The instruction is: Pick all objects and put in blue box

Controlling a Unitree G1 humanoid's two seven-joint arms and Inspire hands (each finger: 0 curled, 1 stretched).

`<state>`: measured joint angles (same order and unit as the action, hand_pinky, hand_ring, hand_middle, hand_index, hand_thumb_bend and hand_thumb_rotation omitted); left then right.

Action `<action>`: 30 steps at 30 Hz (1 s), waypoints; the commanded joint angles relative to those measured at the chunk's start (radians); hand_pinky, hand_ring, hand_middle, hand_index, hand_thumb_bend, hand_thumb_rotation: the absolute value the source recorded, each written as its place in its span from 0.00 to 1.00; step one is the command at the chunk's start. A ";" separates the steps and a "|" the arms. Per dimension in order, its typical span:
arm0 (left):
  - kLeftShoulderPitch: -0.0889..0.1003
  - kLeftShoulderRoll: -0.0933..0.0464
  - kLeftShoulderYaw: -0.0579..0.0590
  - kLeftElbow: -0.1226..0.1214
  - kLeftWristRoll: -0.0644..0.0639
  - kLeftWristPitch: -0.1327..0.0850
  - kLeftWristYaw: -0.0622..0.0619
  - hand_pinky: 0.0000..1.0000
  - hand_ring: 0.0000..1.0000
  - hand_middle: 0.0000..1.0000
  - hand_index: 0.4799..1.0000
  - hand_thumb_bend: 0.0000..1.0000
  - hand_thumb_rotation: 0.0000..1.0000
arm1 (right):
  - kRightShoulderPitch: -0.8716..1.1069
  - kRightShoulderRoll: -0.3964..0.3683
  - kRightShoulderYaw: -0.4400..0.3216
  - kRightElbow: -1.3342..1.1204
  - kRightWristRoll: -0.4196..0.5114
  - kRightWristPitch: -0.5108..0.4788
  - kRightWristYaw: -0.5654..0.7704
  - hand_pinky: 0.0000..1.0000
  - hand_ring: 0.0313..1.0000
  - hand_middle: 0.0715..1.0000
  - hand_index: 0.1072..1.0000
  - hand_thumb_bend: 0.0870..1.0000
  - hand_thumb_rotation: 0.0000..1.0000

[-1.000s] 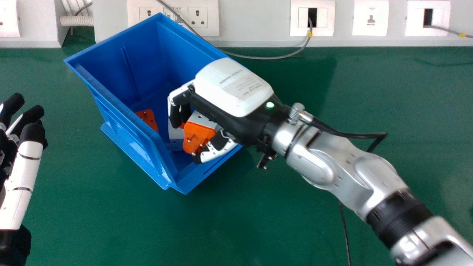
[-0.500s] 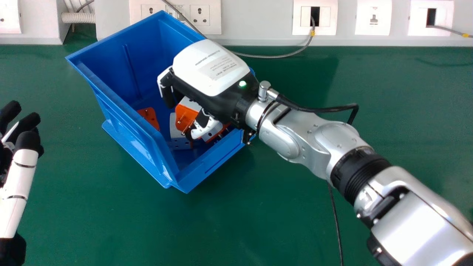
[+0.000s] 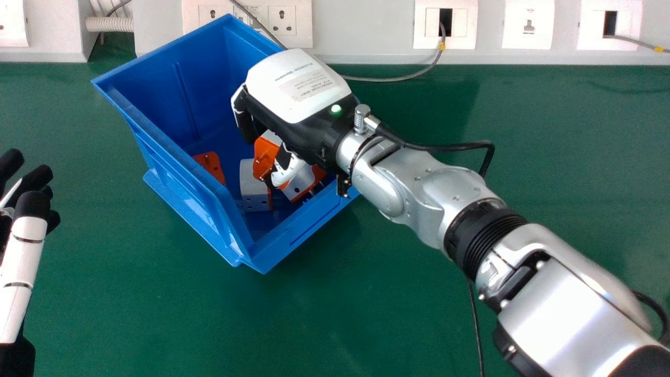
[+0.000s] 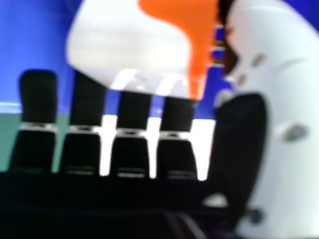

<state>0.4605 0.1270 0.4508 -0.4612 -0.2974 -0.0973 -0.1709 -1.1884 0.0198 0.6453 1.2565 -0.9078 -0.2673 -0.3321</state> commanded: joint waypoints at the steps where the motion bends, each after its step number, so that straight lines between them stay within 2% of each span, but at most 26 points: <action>1: 0.013 0.005 0.009 -0.022 -0.015 -0.018 -0.008 0.89 0.93 0.91 0.89 0.58 0.72 | -0.057 0.011 0.013 -0.001 -0.005 0.024 -0.047 0.36 0.46 0.46 0.39 0.45 0.00; 3: 0.017 0.001 0.007 -0.019 -0.017 -0.024 -0.010 0.90 0.93 0.92 0.90 0.57 0.72 | -0.059 0.016 0.028 0.006 -0.014 0.042 -0.061 0.36 0.45 0.46 0.39 0.45 0.00; 6: 0.016 -0.003 0.003 -0.019 -0.018 -0.021 -0.005 0.90 0.93 0.93 0.92 0.56 0.71 | -0.061 0.022 0.043 0.009 -0.016 0.059 -0.076 0.35 0.44 0.45 0.39 0.45 0.00; 9: 0.019 -0.004 -0.002 -0.028 -0.009 -0.020 0.002 0.90 0.94 0.93 0.92 0.56 0.71 | -0.060 0.025 0.057 0.011 -0.018 0.063 -0.089 0.35 0.44 0.45 0.38 0.45 0.00; 11: 0.025 -0.006 -0.002 -0.033 -0.008 -0.022 0.003 0.90 0.94 0.93 0.92 0.55 0.71 | -0.058 0.026 0.062 0.013 -0.015 0.060 -0.093 0.35 0.44 0.45 0.38 0.45 0.00; 16: 0.042 -0.010 -0.006 -0.052 0.001 -0.029 0.005 0.91 0.94 0.93 0.92 0.55 0.71 | -0.055 0.036 0.054 0.021 0.005 0.069 -0.080 0.36 0.44 0.44 0.37 0.45 0.00; 26: 0.038 -0.024 -0.025 -0.067 0.021 -0.011 0.019 0.92 0.95 0.93 0.92 0.54 0.71 | -0.035 0.049 0.020 0.013 0.065 0.024 -0.025 0.36 0.44 0.44 0.38 0.45 0.00; 30: 0.041 -0.025 -0.032 -0.076 0.023 -0.001 0.024 0.92 0.95 0.93 0.92 0.53 0.70 | -0.029 0.053 0.044 0.012 0.037 0.034 -0.071 0.37 0.43 0.44 0.39 0.45 0.00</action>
<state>0.4953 0.0988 0.4183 -0.5061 -0.2770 -0.0949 -0.1499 -1.1938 0.0654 0.6842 1.2884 -0.8709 -0.2339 -0.3655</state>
